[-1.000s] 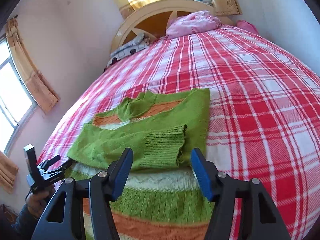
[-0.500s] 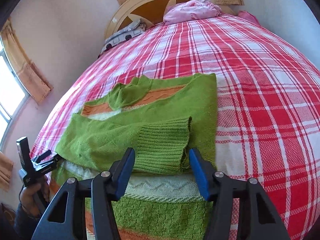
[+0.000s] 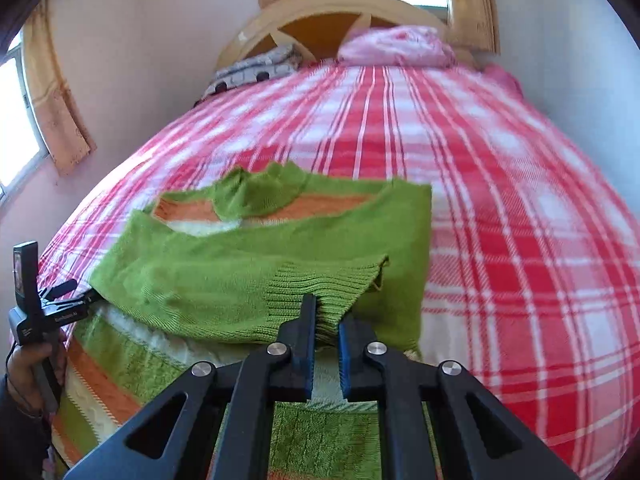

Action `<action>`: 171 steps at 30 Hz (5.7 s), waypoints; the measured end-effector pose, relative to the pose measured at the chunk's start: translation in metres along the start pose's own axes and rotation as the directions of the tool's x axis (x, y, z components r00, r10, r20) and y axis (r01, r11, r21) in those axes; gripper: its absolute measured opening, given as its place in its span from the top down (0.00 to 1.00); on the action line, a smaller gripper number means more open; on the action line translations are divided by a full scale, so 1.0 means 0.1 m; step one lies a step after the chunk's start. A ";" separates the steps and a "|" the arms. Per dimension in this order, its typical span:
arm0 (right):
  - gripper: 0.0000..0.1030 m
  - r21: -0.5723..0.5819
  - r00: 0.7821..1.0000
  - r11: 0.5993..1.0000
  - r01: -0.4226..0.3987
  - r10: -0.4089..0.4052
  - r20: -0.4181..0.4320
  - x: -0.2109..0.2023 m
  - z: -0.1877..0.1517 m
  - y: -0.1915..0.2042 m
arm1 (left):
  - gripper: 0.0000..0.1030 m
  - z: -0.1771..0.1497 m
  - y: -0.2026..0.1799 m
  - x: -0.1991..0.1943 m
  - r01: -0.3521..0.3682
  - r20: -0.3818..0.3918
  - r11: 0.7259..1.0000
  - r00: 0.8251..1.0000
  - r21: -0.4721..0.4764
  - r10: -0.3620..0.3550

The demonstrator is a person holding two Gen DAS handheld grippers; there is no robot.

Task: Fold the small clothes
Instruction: 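Grasp the sweater side edge with the right gripper near the folded sleeve, then open both grippers and draw them back toward the striped hem, then close both grippers on the green ribbed hem of the sweater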

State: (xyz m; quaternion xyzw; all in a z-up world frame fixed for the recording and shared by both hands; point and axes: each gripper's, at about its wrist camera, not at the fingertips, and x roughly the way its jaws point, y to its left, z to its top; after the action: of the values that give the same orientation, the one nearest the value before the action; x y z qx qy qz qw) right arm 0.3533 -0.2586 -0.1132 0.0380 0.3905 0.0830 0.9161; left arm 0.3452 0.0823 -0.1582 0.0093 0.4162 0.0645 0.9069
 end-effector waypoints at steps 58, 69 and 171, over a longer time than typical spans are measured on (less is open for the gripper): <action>0.46 -0.079 0.991 0.994 0.078 -0.086 -0.104 0.28 -0.18 0.11 | 0.00 -0.10 -0.27 -0.34 0.020 0.085 0.997 0.996 0.078 -0.026; 0.44 -0.065 0.995 0.996 0.067 -0.072 -0.075 0.11 -0.27 0.09 | 0.00 -0.17 -0.30 -0.45 0.051 0.092 0.995 0.994 0.083 -0.058; 0.36 -0.151 0.997 0.988 -0.003 -0.008 -0.073 -1.64 -2.26 0.83 | 0.43 -2.24 0.09 -1.81 0.398 -0.168 0.917 0.906 0.020 -0.389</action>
State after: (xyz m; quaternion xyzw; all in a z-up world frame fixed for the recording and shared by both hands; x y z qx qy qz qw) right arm 0.0683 -0.2061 -0.1424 -0.0352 0.4164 0.1125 0.9015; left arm 0.0579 0.0599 -0.1675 -0.0555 0.4826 -0.1304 0.8643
